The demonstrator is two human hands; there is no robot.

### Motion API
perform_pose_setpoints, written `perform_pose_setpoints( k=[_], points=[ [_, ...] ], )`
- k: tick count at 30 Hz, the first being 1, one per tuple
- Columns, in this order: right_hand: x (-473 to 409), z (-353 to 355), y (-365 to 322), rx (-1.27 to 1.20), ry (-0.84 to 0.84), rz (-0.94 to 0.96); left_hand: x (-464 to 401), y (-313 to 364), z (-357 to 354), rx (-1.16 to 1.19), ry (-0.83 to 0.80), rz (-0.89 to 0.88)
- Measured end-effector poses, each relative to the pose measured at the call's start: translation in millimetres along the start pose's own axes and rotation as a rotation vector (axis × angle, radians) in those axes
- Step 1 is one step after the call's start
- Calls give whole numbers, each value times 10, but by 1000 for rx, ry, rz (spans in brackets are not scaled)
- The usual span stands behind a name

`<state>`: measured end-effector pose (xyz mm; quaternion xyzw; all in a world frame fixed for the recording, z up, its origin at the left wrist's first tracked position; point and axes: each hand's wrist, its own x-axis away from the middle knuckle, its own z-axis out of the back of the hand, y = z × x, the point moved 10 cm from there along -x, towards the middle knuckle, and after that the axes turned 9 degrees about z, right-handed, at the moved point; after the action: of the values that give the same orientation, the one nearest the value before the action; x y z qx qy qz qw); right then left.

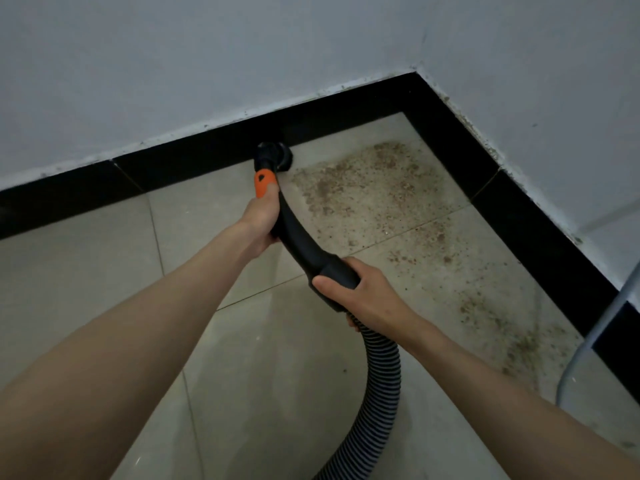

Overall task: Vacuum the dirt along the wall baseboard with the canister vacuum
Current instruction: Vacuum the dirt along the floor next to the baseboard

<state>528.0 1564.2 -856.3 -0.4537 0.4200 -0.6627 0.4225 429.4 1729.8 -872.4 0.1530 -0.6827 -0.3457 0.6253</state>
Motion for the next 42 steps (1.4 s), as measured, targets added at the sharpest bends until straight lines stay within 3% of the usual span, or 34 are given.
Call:
perform_pose_setpoints(
  k=[4, 9, 20, 42],
  points=[
    [36, -274, -106, 20, -55, 7, 78, -125, 419, 38, 110, 1],
    [179, -391, -115, 41, -47, -2, 193, -213, 506, 24, 82, 2],
    [507, 11, 74, 57, 99, -16, 295, -408, -15, -47, 28, 2],
    [438, 618, 325, 12, 213, -49, 71, -250, -766, -133, 8, -49]
  ],
)
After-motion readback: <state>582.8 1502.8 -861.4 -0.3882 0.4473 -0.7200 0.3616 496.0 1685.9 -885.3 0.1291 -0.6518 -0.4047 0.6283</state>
